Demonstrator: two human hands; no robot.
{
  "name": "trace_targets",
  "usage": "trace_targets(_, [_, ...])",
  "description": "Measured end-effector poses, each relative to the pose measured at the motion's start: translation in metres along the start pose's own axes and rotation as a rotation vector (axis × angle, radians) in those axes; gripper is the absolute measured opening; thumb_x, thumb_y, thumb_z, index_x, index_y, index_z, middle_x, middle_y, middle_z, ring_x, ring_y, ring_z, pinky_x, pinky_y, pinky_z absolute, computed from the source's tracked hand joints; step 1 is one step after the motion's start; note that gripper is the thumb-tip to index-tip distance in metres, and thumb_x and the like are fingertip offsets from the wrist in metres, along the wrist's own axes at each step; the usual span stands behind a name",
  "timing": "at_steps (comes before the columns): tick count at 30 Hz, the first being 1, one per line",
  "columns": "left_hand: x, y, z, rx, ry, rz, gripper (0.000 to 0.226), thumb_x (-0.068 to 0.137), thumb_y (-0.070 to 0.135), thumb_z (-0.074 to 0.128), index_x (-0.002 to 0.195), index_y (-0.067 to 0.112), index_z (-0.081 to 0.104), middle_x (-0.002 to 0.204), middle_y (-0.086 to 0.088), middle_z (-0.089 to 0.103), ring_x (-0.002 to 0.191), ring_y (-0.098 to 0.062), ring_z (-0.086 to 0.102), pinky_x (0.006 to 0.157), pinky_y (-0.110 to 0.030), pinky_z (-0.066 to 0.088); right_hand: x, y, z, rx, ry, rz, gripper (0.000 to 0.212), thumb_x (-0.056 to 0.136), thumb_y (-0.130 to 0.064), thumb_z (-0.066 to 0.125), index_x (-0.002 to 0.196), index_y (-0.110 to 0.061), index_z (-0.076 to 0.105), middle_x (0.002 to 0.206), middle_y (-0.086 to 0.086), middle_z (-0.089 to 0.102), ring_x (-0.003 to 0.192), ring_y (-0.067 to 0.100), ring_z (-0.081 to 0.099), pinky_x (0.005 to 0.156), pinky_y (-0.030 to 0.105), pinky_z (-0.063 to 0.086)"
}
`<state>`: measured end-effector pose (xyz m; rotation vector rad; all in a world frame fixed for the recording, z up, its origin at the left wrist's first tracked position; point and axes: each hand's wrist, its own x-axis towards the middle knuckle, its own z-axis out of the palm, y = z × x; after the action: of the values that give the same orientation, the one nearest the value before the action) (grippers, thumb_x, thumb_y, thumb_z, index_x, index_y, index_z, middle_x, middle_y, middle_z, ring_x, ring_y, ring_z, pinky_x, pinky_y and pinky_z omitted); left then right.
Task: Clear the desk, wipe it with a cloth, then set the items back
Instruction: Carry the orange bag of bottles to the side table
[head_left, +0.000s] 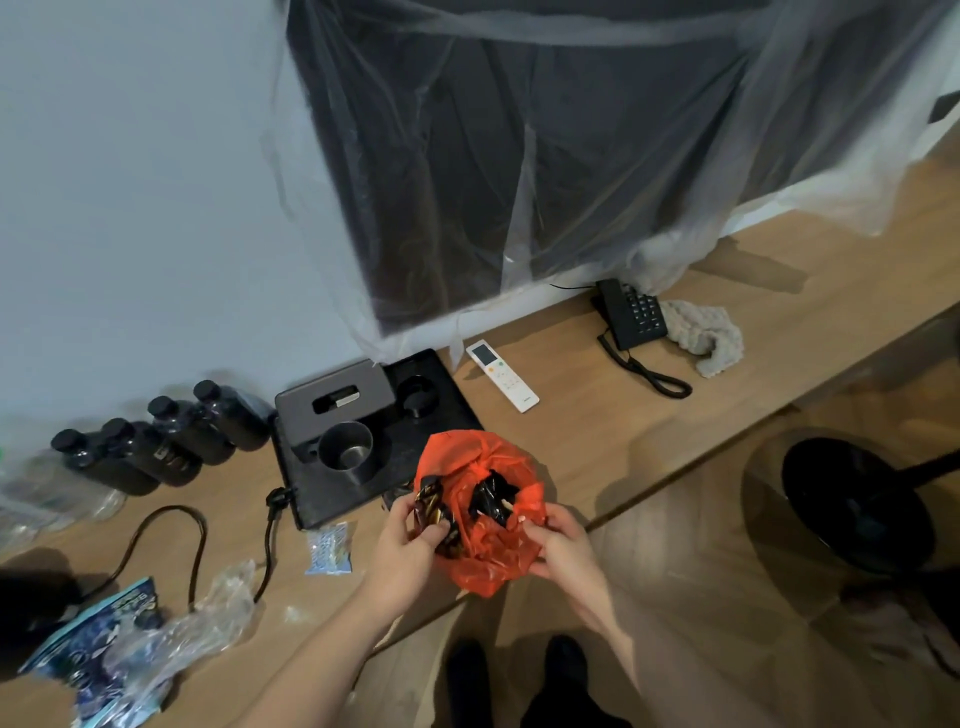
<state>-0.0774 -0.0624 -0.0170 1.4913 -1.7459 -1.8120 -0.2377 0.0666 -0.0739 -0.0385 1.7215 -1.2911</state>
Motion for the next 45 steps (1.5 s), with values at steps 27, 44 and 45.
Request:
trace_targets(27, [-0.148, 0.055, 0.315, 0.119, -0.401, 0.172, 0.039, 0.087, 0.028, 0.074, 0.123, 0.039, 0.065, 0.116, 0.016, 0.074, 0.114, -0.012, 0.068, 0.109, -0.05, 0.049, -0.178, 0.022, -0.367, 0.274, 0.247, -0.191, 0.028, 0.1, 0.001, 0.058, 0.123, -0.012, 0.067, 0.116, 0.013, 0.072, 0.09, 0.024, 0.074, 0.078, 0.041, 0.062])
trace_targets(44, [-0.171, 0.097, 0.555, 0.217, -0.481, 0.176, 0.034, 0.099, 0.013, 0.063, 0.126, 0.032, 0.054, 0.119, 0.01, 0.067, 0.108, 0.001, 0.062, 0.092, -0.024, 0.049, -0.146, 0.023, -0.594, 0.284, 0.35, -0.119, 0.025, 0.103, -0.004, 0.056, 0.123, -0.016, 0.065, 0.123, 0.012, 0.071, 0.11, 0.035, 0.071, 0.082, 0.046, 0.063])
trace_targets(45, [-0.166, 0.101, 0.568, 0.224, -0.486, 0.178, 0.035, 0.099, 0.014, 0.063, 0.128, 0.031, 0.053, 0.119, 0.011, 0.067, 0.11, -0.001, 0.062, 0.092, -0.025, 0.049, -0.14, 0.021, -0.608, 0.269, 0.366, -0.113, 0.025, 0.103, -0.005, 0.057, 0.122, -0.018, 0.066, 0.123, 0.013, 0.072, 0.111, 0.036, 0.071, 0.09, 0.053, 0.061])
